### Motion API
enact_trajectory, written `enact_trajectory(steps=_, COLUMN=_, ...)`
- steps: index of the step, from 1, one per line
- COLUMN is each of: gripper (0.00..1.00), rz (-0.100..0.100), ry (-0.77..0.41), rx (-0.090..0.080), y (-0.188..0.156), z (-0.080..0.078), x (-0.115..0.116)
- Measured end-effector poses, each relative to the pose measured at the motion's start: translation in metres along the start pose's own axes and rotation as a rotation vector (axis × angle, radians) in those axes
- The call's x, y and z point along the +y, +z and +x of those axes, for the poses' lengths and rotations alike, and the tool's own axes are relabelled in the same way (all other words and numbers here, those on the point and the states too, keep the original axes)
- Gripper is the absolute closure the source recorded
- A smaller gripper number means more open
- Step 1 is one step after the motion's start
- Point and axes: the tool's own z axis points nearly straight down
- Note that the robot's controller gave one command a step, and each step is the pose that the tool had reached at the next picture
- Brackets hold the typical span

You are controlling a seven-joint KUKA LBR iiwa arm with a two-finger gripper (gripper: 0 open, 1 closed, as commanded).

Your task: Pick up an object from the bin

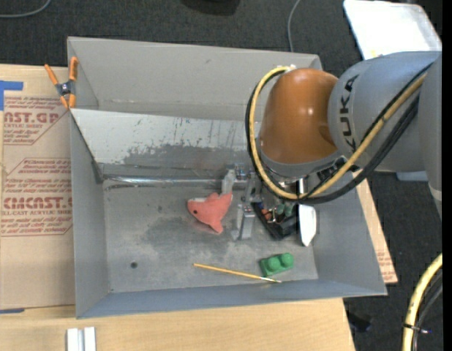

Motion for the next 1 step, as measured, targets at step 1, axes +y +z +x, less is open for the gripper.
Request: enact_trajectory(steps=1, gripper=0.00, rz=0.000, ry=0.001, rx=-0.007, y=-0.0045, z=-0.0016, x=-0.0001)
